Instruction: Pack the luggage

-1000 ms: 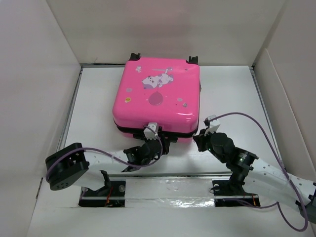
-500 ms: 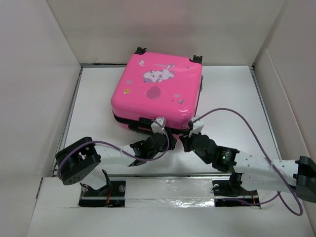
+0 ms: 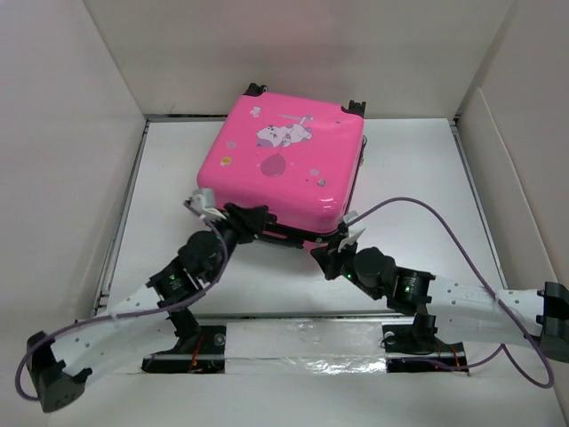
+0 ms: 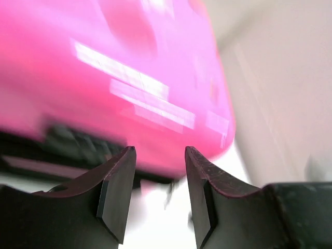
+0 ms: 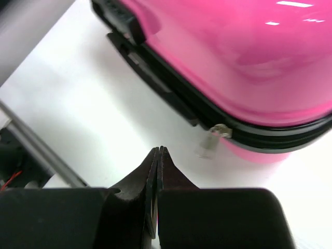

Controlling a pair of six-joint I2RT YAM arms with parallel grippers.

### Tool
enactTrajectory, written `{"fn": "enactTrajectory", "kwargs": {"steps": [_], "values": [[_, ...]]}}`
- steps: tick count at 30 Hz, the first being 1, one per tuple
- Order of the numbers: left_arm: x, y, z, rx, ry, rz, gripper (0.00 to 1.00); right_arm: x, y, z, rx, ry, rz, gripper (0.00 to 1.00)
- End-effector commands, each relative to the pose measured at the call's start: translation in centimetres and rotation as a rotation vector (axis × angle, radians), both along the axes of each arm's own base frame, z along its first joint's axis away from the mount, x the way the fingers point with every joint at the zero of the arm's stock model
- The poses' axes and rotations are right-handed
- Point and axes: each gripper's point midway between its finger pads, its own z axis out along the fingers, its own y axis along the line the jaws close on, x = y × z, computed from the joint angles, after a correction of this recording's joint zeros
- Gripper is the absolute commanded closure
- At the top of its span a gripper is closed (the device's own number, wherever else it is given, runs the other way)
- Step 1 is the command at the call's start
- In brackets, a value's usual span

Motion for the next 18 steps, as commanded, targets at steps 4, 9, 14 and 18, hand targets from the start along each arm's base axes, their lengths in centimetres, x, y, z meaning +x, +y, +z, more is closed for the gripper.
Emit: {"fn": "enactTrajectory", "kwargs": {"steps": [4, 9, 14, 18], "values": [[7.6, 8.4, 7.2, -0.019, -0.086, 0.317, 0.58, -1.4, 0.4, 0.7, 0.053, -0.004, 0.070, 1.00], [13.1, 15.0, 9.2, -0.161, -0.085, 0.407, 0.56, -1.8, -1.0, 0.2, 0.025, 0.010, 0.065, 1.00], [16.8, 21.8, 7.1, -0.202, -0.004, 0.528, 0.53, -0.4, -4.0, 0.0, -0.002, 0.004, -0.083, 0.72], [19.2, 23.5, 4.0, -0.219, 0.088, 0.520, 0.53, 3.5, -8.7, 0.2, -0.073, -0.005, -0.272, 0.60]]}}
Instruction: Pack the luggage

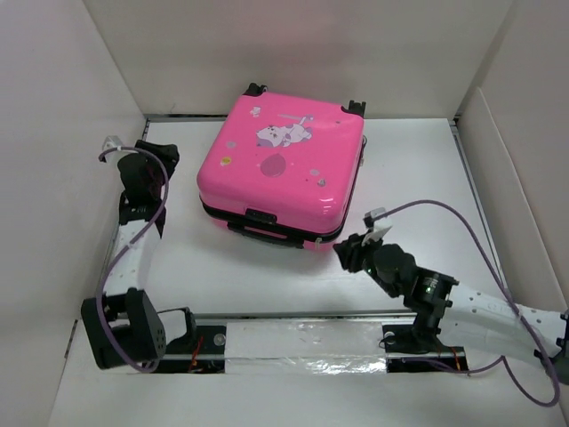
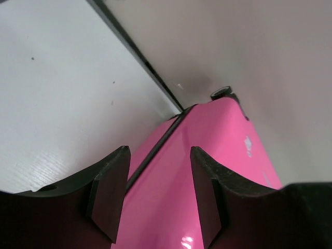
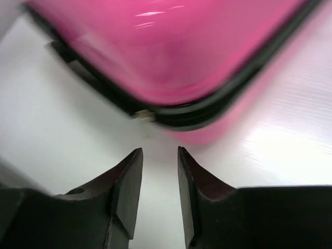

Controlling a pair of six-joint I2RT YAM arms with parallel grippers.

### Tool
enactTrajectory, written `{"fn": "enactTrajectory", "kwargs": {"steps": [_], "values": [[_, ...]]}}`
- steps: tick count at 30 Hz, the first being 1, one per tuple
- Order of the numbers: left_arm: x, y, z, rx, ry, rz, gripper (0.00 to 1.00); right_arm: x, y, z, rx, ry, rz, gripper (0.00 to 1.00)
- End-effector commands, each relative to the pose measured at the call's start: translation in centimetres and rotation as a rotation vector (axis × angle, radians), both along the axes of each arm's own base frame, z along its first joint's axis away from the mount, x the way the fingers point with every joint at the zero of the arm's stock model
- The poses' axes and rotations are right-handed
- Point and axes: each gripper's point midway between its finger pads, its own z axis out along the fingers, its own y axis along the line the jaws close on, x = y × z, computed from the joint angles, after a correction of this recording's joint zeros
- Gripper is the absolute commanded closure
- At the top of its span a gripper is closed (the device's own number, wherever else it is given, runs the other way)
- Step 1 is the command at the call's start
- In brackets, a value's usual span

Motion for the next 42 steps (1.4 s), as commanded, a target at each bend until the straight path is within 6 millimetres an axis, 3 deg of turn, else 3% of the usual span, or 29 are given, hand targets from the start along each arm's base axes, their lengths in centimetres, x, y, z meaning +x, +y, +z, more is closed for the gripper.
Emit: {"fn": "enactTrajectory", "kwargs": {"steps": [1, 2, 3, 7, 10, 11, 12, 13, 14, 15, 16, 17, 18, 20, 22, 24, 25, 29, 30, 31, 33, 35, 36, 38, 40, 42], "values": [[2.0, -1.0, 0.7, -0.046, -0.027, -0.104, 0.53, 3.7, -4.8, 0.1, -0.080, 0.010, -0.203, 0.62], [2.9, -0.9, -0.9, -0.054, 0.021, -0.108, 0.53, 4.6, -5.8, -0.3, -0.094, 0.019, -0.234, 0.71], [3.2, -1.0, -1.6, -0.056, 0.038, -0.117, 0.53, 6.2, -7.9, -0.9, -0.094, 0.035, -0.293, 0.72], [4.5, -1.7, -5.8, -0.121, 0.093, -0.152, 0.53, 10.7, -10.4, -0.4, 0.012, -0.004, -0.341, 0.71], [4.8, -1.9, -7.4, -0.145, 0.112, -0.157, 0.53, 13.7, -11.9, 0.6, 0.053, -0.015, -0.365, 0.66], [5.0, -1.9, -8.4, -0.152, 0.128, -0.154, 0.53, 14.9, -12.0, -0.5, 0.037, 0.018, -0.371, 0.65], [5.1, -1.8, -8.8, -0.152, 0.133, -0.151, 0.53, 15.7, -11.9, -0.5, 0.043, 0.025, -0.362, 0.65], [5.2, -2.1, -9.3, -0.149, 0.141, -0.156, 0.53, 17.2, -12.5, 0.9, 0.059, 0.005, -0.383, 0.64], [5.5, -2.3, -10.2, -0.143, 0.167, -0.158, 0.53, 18.1, -12.4, 0.8, 0.060, 0.017, -0.384, 0.64], [5.6, -2.0, -10.8, -0.118, 0.189, -0.150, 0.53, 19.0, -11.8, -0.8, 0.045, 0.065, -0.362, 0.64], [5.8, -2.2, -11.4, -0.104, 0.209, -0.141, 0.53, 20.4, -11.9, 0.5, 0.058, 0.041, -0.368, 0.64], [5.9, -2.6, -12.4, -0.103, 0.231, -0.147, 0.53, 21.2, -11.7, 0.2, 0.054, 0.049, -0.369, 0.64], [5.9, -2.6, -12.9, -0.114, 0.235, -0.143, 0.53, 22.1, -11.5, -1.7, 0.032, 0.094, -0.370, 0.63], [5.9, -3.2, -14.1, -0.142, 0.234, -0.163, 0.53, 23.5, -10.0, -1.4, 0.058, 0.090, -0.312, 0.63], [5.7, -4.1, -14.8, -0.166, 0.241, -0.190, 0.53, 24.6, -8.6, -2.9, 0.076, 0.112, -0.256, 0.62], [5.1, -5.8, -15.2, -0.168, 0.232, -0.230, 0.53, 25.7, -7.8, -2.8, 0.093, 0.106, -0.230, 0.62], [4.8, -6.4, -15.3, -0.158, 0.227, -0.232, 0.53, 26.0, -7.3, -3.9, 0.091, 0.136, -0.209, 0.62], [2.4, -9.5, -15.5, -0.069, 0.224, -0.256, 0.53, 27.1, -5.7, -3.8, 0.098, 0.130, -0.146, 0.61], [2.0, -10.5, -14.6, -0.066, 0.189, -0.273, 0.54, 27.3, -4.8, -3.2, 0.102, 0.124, -0.092, 0.60], [1.1, -10.9, -15.9, -0.065, 0.217, -0.279, 0.54, 27.5, -4.5, -2.5, 0.101, 0.113, -0.072, 0.60], [-0.5, -11.4, -16.3, -0.071, 0.203, -0.289, 0.55, 27.6, -3.8, -1.8, 0.088, 0.096, -0.043, 0.59], [-1.7, -12.5, -15.7, -0.070, 0.173, -0.322, 0.56, 28.0, -3.6, -0.8, 0.081, 0.077, -0.031, 0.59], [-2.8, -12.8, -16.5, -0.065, 0.190, -0.335, 0.56, 28.3, -3.9, -0.9, 0.076, 0.075, -0.031, 0.59], [-4.2, -14.6, -15.7, -0.045, 0.164, -0.384, 0.56, 28.5, -3.8, -0.4, 0.089, 0.066, 0.004, 0.59], [-5.8, -15.3, -16.1, -0.016, 0.173, -0.405, 0.56, 28.5, -3.6, -1.2, 0.088, 0.095, 0.053, 0.59], [-7.6, -16.2, -15.9, -0.009, 0.167, -0.443, 0.56, 29.4, -3.6, -0.4, 0.060, 0.077, 0.084, 0.58]]}}
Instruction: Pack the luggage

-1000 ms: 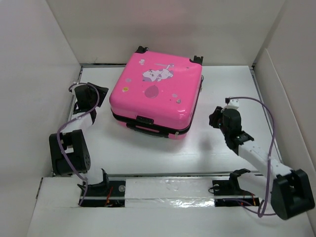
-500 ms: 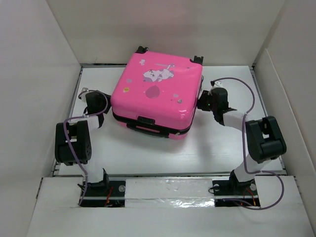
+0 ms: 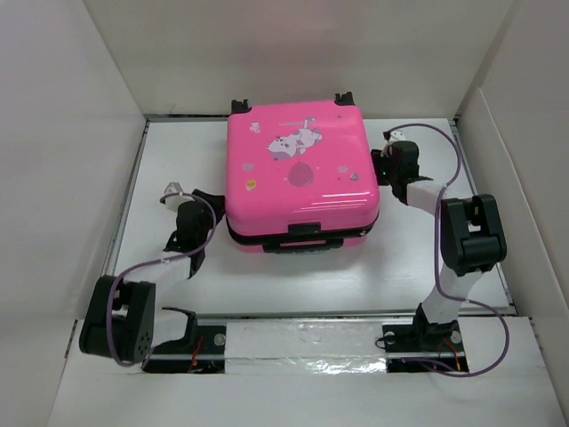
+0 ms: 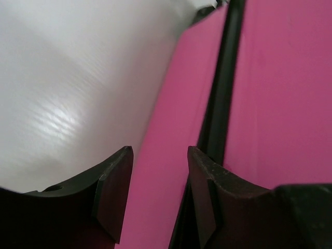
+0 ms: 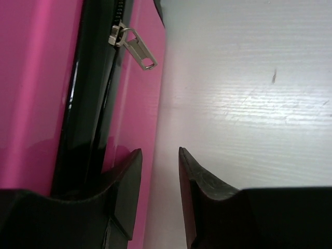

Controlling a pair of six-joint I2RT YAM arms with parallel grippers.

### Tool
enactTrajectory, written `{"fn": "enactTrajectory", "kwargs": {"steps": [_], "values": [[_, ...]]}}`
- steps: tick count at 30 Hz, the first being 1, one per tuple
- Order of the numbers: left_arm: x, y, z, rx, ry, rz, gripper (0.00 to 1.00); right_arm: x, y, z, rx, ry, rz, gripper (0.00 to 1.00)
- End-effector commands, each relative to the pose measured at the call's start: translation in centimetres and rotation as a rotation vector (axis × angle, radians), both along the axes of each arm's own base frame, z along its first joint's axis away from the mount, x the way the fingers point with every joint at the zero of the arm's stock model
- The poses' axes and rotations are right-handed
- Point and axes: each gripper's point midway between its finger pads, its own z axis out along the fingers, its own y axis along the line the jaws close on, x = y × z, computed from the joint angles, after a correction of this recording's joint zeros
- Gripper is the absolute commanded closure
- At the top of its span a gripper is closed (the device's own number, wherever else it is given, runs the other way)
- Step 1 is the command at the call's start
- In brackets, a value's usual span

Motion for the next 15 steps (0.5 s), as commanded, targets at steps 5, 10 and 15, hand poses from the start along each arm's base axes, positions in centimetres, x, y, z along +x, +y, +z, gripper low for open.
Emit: {"fn": "enactTrajectory", "kwargs": {"steps": [5, 10, 15], "values": [[-6.3, -5.3, 2.2, -0.017, -0.083, -0.276, 0.56, 1.8, 7.8, 9.0, 0.126, -0.167, 0.340, 0.52], [-8.5, -5.0, 3.3, -0.035, -0.138, -0.292, 0.56, 3.3, 5.3, 13.0, 0.156, -0.205, 0.304, 0.46], [-9.0, -3.8, 4.5, 0.008, -0.173, -0.251, 0.56, 3.5, 1.3, 15.8, 0.101, -0.238, 0.203, 0.30]]}}
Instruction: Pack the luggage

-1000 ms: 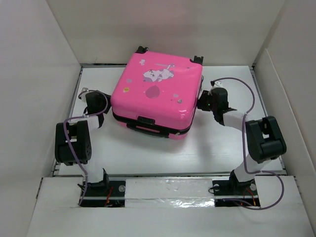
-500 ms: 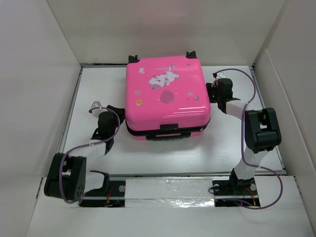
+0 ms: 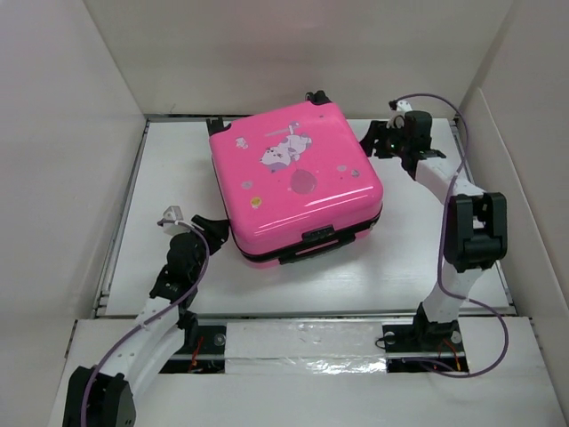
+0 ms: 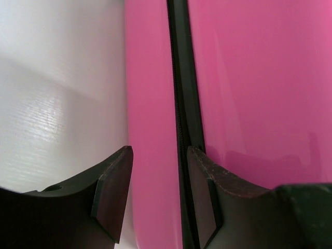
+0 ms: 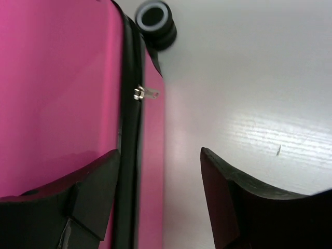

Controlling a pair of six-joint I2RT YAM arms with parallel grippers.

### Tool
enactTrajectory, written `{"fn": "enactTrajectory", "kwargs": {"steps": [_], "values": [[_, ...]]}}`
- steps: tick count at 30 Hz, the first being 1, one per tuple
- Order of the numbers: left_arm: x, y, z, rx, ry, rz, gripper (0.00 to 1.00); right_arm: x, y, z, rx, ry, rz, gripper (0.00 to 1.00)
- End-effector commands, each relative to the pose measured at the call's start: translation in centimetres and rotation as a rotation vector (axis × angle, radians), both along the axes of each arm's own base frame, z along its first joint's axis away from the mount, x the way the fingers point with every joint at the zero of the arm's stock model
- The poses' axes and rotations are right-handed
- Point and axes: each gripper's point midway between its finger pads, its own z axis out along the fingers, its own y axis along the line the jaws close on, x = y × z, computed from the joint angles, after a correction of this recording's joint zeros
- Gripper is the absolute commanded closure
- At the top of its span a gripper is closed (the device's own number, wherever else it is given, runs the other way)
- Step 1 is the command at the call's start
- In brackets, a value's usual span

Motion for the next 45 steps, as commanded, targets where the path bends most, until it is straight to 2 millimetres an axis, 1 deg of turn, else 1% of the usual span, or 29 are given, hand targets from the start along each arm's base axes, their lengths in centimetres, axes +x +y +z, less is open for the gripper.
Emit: {"fn": "enactTrajectory", "kwargs": {"steps": [1, 2, 3, 4, 5, 6, 7, 8, 9, 10, 11, 12, 13, 14, 15, 16, 17, 18, 19, 22, 23, 24, 25, 27, 28, 37, 40, 42, 45], "values": [[-0.2, -1.9, 3.5, -0.013, -0.101, -0.098, 0.56, -0.9, 0.0, 10.1, 0.064, -0.202, 0.025, 0.30], [-0.2, -1.7, 3.5, -0.001, -0.096, -0.089, 0.56, -1.7, -0.8, 9.5, 0.064, -0.195, -0.006, 0.30], [0.0, -1.6, 4.2, 0.004, -0.107, -0.083, 0.55, -2.3, -1.6, 10.1, 0.067, -0.217, -0.036, 0.30], [0.1, -1.5, 4.4, 0.011, -0.111, -0.080, 0.55, -3.6, -2.7, 13.8, 0.061, -0.325, -0.078, 0.30], [0.2, -1.5, 4.5, 0.012, -0.112, -0.077, 0.55, -4.7, -3.1, 14.6, 0.056, -0.357, -0.097, 0.33], [0.3, -1.5, 5.0, 0.011, -0.122, -0.077, 0.55, -6.2, -3.5, 12.8, 0.043, -0.336, -0.116, 0.41], [0.3, -1.7, 5.3, 0.004, -0.130, -0.084, 0.55, -8.6, -3.7, 16.3, 0.044, -0.448, -0.133, 0.57], [0.4, -1.8, 5.7, -0.004, -0.144, -0.086, 0.55, -10.2, -3.4, 16.4, 0.040, -0.475, -0.129, 0.88], [0.4, -1.8, 6.0, -0.012, -0.152, -0.088, 0.55, -12.5, -2.0, 12.7, 0.036, -0.422, -0.101, 0.98], [0.4, -1.9, 6.1, -0.014, -0.158, -0.089, 0.55, -14.1, -1.8, 12.3, 0.036, -0.442, -0.119, 1.00], [0.4, -1.9, 6.3, -0.014, -0.163, -0.092, 0.55, -17.2, -1.3, 14.1, 0.057, -0.525, -0.104, 1.00], [0.4, -1.9, 6.7, -0.016, -0.173, -0.093, 0.55, -18.9, -0.7, 13.1, 0.074, -0.526, -0.092, 1.00], [0.4, -1.9, 6.9, -0.014, -0.177, -0.093, 0.55, -20.8, -0.1, 8.9, 0.076, -0.454, -0.088, 1.00], [0.3, -1.9, 7.0, -0.013, -0.183, -0.098, 0.55, -23.0, -0.1, 9.9, 0.111, -0.502, -0.087, 1.00], [0.2, -2.0, 7.2, -0.014, -0.189, -0.101, 0.55, -24.2, 0.0, 9.0, 0.127, -0.486, -0.085, 1.00], [0.2, -2.1, 7.3, -0.017, -0.193, -0.105, 0.55, -25.4, -0.1, 5.5, 0.110, -0.392, -0.106, 1.00], [0.2, -2.1, 7.4, -0.022, -0.200, -0.108, 0.55, -26.3, -0.4, 4.8, 0.118, -0.370, -0.129, 1.00], [0.2, -2.3, 7.1, -0.025, -0.195, -0.113, 0.54, -27.4, -0.8, 5.6, 0.166, -0.392, -0.155, 1.00], [0.3, -2.4, 7.2, -0.031, -0.202, -0.120, 0.54, -28.0, -1.2, 3.3, 0.146, -0.323, -0.185, 1.00], [0.5, -2.8, 6.8, -0.036, -0.185, -0.133, 0.55, -28.6, -1.2, 1.3, 0.125, -0.245, -0.207, 0.95], [0.5, -2.9, 7.0, -0.039, -0.191, -0.142, 0.55, -28.4, -1.1, 1.0, 0.109, -0.228, -0.209, 0.82], [0.5, -3.0, 7.0, -0.039, -0.189, -0.143, 0.55, -28.1, -0.9, 0.5, 0.077, -0.215, -0.195, 0.74], [0.5, -3.0, 6.9, -0.038, -0.188, -0.145, 0.55, -27.7, -0.4, -0.9, 0.030, -0.161, -0.175, 0.69], [0.4, -2.8, 7.0, -0.033, -0.189, -0.140, 0.55, -27.1, -0.1, -0.7, -0.028, -0.138, -0.158, 0.62], [0.4, -2.7, 7.0, -0.029, -0.188, -0.136, 0.55, -26.5, -0.1, -1.4, -0.060, -0.114, -0.166, 0.61], [0.3, -2.4, 7.1, -0.027, -0.193, -0.121, 0.54, -24.9, 0.3, -0.9, -0.092, -0.162, -0.176, 0.58], [0.4, -2.6, 6.9, -0.029, -0.187, -0.128, 0.54, -24.1, 0.5, 0.1, -0.073, -0.216, -0.197, 0.58], [0.4, -2.6, 6.8, -0.026, -0.182, -0.128, 0.54, -23.7, 0.4, -0.1, -0.078, -0.245, -0.204, 0.61], [0.4, -2.5, 6.7, -0.021, -0.182, -0.123, 0.54, -23.3, 1.1, 1.0, -0.042, -0.302, -0.184, 0.66]]}}
